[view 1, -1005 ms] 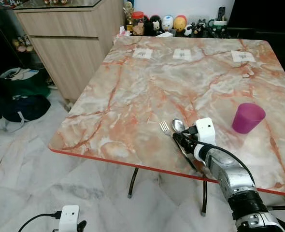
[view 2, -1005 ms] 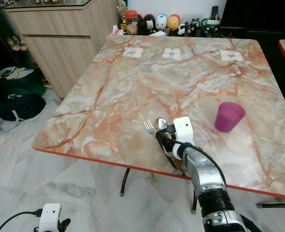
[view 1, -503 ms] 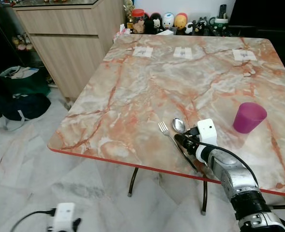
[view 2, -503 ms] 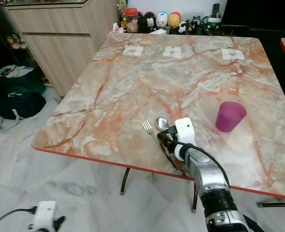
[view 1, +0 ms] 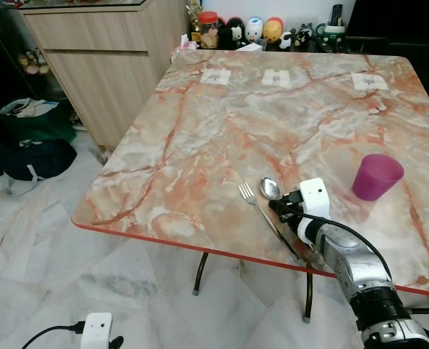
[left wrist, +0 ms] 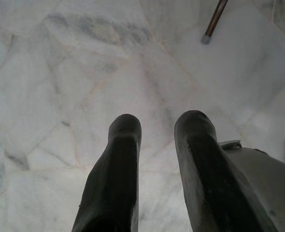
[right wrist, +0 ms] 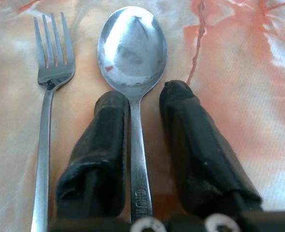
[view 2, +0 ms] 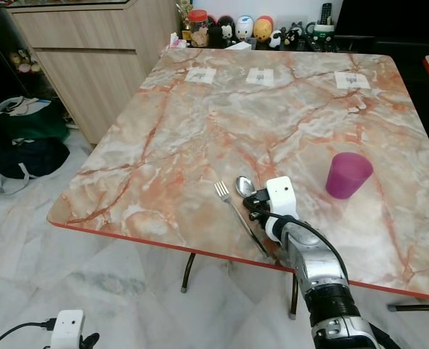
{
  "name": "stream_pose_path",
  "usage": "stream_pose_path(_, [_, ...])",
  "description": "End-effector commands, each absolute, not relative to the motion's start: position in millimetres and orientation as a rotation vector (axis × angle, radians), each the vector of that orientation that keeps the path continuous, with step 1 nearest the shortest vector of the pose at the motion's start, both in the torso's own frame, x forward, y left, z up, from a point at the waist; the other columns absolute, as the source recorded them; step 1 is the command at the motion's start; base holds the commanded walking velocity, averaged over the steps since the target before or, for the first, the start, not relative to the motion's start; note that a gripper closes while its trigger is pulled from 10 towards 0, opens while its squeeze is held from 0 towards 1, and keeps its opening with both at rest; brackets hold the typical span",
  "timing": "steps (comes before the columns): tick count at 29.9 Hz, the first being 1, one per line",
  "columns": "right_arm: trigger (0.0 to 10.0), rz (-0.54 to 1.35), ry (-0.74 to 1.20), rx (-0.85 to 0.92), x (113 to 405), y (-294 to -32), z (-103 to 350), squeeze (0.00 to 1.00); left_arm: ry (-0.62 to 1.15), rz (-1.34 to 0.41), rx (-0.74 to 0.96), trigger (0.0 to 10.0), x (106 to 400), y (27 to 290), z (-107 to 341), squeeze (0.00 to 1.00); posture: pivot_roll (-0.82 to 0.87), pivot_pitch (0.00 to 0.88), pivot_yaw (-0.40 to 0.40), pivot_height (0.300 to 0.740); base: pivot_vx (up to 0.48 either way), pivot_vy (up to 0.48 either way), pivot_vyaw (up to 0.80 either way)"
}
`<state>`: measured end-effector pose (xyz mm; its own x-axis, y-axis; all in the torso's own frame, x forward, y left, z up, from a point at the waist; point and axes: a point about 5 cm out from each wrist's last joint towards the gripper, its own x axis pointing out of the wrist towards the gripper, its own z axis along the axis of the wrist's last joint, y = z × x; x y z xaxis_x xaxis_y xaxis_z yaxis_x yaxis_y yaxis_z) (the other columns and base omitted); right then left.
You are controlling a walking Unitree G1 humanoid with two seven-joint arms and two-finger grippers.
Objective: Setting the table
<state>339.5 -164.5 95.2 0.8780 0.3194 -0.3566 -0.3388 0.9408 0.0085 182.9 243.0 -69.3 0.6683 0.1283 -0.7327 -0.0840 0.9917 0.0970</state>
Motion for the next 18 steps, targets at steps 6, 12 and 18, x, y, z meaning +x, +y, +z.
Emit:
stream_pose_path(6, [0.0,0.346,0.418,-0.063,333.9,-163.6,82.2,0.0,0.86,0.132,0.059,10.0,178.0,247.1,-71.2,0.0,-0.08,0.121,0.065,0.74,0.0,0.0,0.0])
stream_pose_path(12, [0.0,0.342,0.414,-0.064,333.2,-163.3,81.5,0.0,0.868,0.134,0.057,10.0,173.6,245.8,-73.5,0.0,-0.08,0.119,0.061,0.74,0.0,0.0,0.0])
stream_pose_path(18, [0.0,0.329,0.417,-0.068,331.6,-163.0,79.8,0.0,0.878,0.135,0.059,10.0,166.9,247.1,-75.9,0.0,-0.08,0.118,0.059,0.74,0.0,0.0,0.0])
